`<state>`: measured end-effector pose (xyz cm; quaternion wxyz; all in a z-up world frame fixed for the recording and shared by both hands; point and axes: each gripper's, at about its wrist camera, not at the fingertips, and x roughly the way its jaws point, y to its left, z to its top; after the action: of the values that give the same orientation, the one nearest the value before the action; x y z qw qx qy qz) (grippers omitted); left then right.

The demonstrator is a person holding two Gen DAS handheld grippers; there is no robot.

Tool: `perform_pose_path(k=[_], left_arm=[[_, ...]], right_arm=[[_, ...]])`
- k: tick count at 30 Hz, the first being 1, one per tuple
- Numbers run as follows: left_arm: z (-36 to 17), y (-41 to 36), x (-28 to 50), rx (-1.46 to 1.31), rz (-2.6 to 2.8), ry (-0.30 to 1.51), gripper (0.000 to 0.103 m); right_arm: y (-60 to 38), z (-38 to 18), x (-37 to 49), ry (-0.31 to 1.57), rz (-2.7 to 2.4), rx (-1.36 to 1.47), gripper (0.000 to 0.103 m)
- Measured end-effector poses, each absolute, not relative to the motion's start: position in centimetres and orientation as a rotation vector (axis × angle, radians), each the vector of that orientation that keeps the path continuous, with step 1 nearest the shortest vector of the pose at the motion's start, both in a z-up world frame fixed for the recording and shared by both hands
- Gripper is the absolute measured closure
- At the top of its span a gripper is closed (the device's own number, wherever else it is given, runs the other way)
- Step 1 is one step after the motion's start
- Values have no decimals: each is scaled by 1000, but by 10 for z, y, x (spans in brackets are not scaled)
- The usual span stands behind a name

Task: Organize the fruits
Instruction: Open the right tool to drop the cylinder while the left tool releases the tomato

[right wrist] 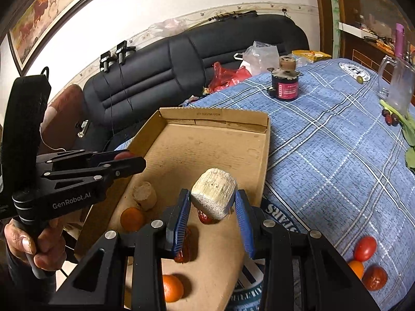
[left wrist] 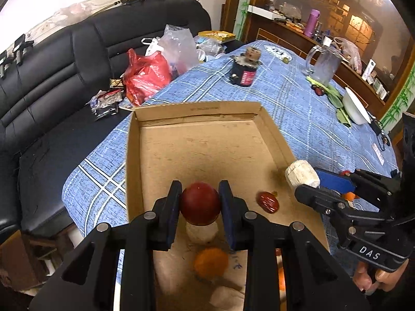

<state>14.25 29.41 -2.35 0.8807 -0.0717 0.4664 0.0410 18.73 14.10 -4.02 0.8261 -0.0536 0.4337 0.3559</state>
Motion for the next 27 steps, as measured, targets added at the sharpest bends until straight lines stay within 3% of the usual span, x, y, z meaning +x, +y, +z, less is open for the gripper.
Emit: perform_pose_path(k=[27], left_arm=[[-68, 304, 181, -130, 175, 1142, 75]], right_arm=[[184, -75, 222, 1029, 773, -214, 64]])
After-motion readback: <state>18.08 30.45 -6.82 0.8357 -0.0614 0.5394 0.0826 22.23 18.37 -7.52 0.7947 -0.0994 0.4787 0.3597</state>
